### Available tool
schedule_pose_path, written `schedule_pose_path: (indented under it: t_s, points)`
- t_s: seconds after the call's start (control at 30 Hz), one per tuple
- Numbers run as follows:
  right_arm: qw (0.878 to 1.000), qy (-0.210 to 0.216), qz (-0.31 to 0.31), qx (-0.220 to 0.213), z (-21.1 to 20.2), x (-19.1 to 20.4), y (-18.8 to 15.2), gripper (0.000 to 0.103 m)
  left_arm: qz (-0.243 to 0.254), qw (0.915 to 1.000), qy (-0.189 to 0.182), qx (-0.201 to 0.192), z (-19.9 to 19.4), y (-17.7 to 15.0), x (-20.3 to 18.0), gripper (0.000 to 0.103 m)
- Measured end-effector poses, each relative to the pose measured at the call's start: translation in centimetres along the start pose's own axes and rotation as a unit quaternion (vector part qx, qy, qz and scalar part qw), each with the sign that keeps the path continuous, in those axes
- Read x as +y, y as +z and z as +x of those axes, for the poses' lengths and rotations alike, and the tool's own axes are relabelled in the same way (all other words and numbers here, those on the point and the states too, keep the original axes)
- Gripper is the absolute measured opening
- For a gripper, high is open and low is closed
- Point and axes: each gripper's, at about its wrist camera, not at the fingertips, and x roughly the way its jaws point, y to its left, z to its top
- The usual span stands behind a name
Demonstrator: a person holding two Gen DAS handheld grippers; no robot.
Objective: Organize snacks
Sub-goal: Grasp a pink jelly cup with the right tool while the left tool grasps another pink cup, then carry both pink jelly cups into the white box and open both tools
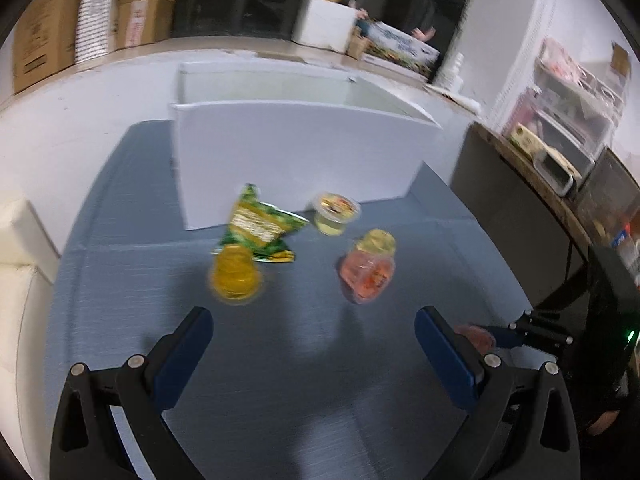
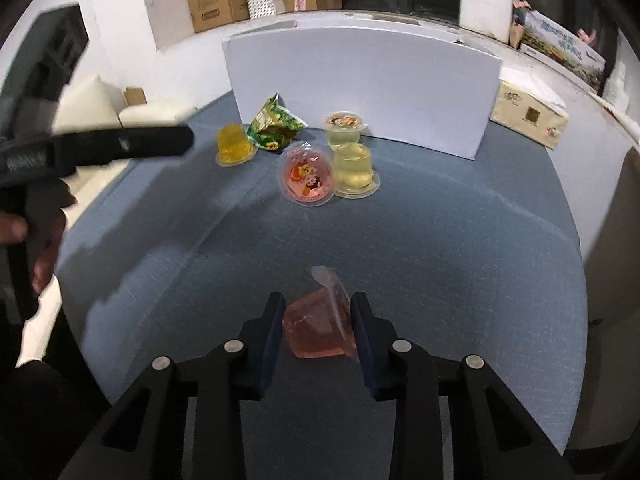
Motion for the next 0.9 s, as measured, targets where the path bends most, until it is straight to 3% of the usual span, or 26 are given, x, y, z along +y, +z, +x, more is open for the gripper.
schedule_pose_path:
  t_s: [0.17,0.3,0.53,0.57,0.6,0.63,0.67,0.9]
  points:
    - [0.999,0.017,0.047,-0.020,-1.7,-2.3,-0.6,0.035,0.047,0.9983,-0.029,0.019,2.9,1.0,-2.9,0.103]
    - [0.996,0.023,0.080,-0.041,-3.5,-3.9,-1.0,0.035,0.078,0.9954,-0.022,0.051,6.7,2.3,-4.6,0.103]
    - [0.990,0.016,0.126,-0.061,-5.2,-6.2,-2.1,0.035,0.071,0.9946,-0.020,0.072,9.8,2.8,-5.1,0.098]
    - [0.990,0.017,0.128,-0.062,-5.3,-6.3,-2.1,0.035,0.075,0.9943,-0.023,0.072,9.8,2.6,-5.2,0.090]
    - [0.990,0.017,0.128,-0.062,-5.1,-6.4,-2.0,0.035,0.083,0.9937,-0.024,0.072,9.8,2.5,-5.4,0.074]
    - [0.990,0.017,0.127,-0.061,-5.0,-6.4,-2.0,0.035,0.092,0.9932,-0.018,0.069,9.8,2.6,-5.5,0.068]
    - [0.990,0.018,0.126,-0.061,-5.0,-6.5,-1.9,0.035,0.098,0.9927,-0.011,0.069,9.9,2.5,-5.5,0.053]
    - [0.990,0.032,0.118,-0.064,-4.9,-5.6,-1.8,0.035,0.066,0.9965,-0.031,0.039,7.8,2.4,-4.0,0.051]
